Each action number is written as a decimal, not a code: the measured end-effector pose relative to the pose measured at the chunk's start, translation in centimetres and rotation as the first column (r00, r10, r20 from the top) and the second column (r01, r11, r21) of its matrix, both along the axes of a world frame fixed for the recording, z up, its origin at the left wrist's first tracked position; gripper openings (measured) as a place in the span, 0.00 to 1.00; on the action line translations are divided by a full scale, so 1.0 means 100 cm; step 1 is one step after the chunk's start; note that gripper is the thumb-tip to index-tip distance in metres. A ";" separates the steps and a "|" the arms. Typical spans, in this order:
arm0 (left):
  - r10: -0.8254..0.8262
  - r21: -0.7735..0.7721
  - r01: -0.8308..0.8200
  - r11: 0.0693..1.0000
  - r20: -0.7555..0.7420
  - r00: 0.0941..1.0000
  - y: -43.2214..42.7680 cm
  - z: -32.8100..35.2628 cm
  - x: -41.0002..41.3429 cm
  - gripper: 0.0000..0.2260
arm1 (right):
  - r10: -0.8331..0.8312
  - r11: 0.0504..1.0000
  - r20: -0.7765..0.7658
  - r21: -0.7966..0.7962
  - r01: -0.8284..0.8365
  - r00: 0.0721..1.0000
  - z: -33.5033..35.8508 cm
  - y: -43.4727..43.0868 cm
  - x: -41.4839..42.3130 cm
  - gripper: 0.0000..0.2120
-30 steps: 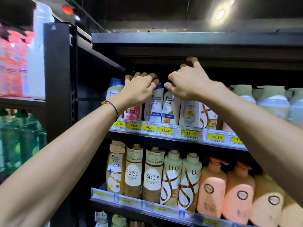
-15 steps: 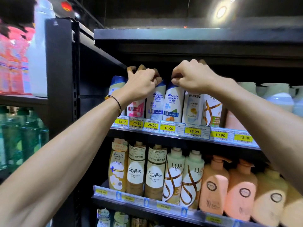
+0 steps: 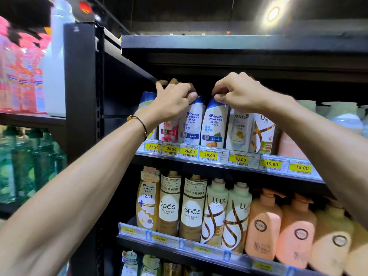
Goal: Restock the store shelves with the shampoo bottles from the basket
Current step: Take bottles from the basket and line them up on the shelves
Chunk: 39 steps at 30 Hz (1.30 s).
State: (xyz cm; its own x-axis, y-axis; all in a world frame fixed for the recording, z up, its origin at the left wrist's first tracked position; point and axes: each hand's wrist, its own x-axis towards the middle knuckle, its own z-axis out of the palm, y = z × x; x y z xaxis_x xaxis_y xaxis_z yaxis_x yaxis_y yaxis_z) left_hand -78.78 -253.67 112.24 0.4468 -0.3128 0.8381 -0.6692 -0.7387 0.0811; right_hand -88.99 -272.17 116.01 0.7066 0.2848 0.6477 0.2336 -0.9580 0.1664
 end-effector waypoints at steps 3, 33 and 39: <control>0.000 0.002 0.000 1.000 0.006 1.000 -0.002 -0.003 0.000 0.11 | -0.036 0.998 -0.014 -0.051 0.035 0.999 0.001 -0.001 0.002 0.12; 0.118 -0.092 -0.122 0.988 -0.050 0.992 0.086 -0.029 0.031 0.18 | -0.056 0.982 0.140 -0.169 0.079 0.989 -0.011 0.105 0.075 0.16; -0.103 -0.184 0.078 0.980 -0.130 0.986 0.087 -0.034 0.034 0.15 | -0.073 0.987 0.095 -0.133 0.085 0.993 -0.011 0.104 0.083 0.16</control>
State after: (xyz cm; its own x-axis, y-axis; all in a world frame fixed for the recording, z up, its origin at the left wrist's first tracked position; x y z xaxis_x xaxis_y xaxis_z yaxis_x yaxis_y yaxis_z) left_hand -75.39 -244.97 108.83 0.5385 -0.2090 0.8163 -0.7058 -0.6410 0.3016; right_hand -80.68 -261.72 114.89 0.6714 0.3206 0.6682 0.1362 -0.9396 0.3139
